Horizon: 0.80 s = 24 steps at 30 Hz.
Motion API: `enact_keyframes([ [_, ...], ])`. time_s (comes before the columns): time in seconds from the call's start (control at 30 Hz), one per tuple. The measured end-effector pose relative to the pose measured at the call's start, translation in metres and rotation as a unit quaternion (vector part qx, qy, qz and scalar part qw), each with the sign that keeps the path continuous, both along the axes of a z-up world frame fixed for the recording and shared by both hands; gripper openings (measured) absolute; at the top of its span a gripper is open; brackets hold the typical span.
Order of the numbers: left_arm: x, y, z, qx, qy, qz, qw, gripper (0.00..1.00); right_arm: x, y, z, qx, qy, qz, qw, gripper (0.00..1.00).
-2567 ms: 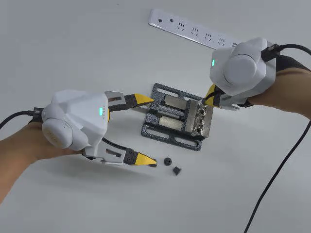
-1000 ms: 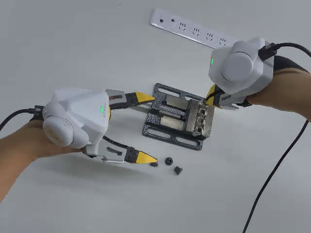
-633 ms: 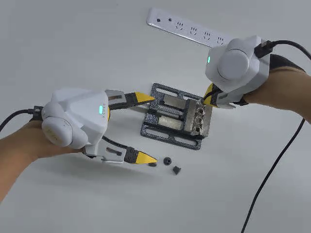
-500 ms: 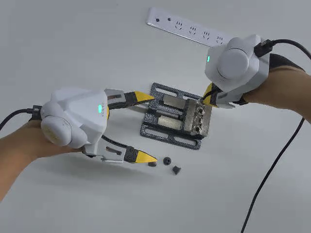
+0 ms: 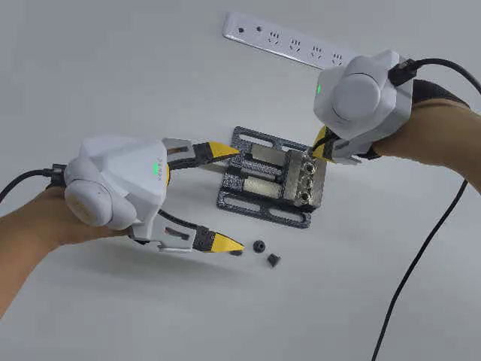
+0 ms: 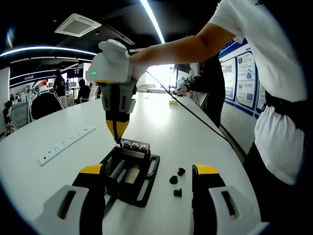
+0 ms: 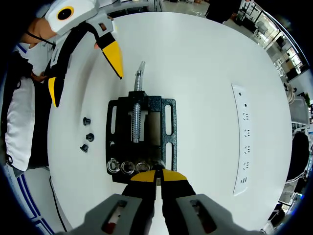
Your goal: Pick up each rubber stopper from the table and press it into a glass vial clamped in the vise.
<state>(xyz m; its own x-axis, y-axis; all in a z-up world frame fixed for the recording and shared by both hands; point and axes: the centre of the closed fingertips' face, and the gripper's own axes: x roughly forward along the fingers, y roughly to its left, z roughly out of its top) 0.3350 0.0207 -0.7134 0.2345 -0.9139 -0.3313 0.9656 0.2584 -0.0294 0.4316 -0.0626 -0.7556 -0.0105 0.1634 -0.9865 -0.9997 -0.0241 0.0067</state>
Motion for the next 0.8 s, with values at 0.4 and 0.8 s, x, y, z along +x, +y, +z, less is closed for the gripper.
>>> enact_keyframes([
  [0.4,-0.0052,0.0077,0.0051,0.007,0.0,0.003,1.0,0.7,0.0016,-0.0004,0.0014,0.006,-0.001,-0.007,1.0,0.03],
  [0.8,-0.006,0.0082,0.0088,0.005,-0.002,0.008,1.0,0.7,0.0042,-0.0022,0.0016,0.018,-0.004,-0.018,0.9997,0.03],
])
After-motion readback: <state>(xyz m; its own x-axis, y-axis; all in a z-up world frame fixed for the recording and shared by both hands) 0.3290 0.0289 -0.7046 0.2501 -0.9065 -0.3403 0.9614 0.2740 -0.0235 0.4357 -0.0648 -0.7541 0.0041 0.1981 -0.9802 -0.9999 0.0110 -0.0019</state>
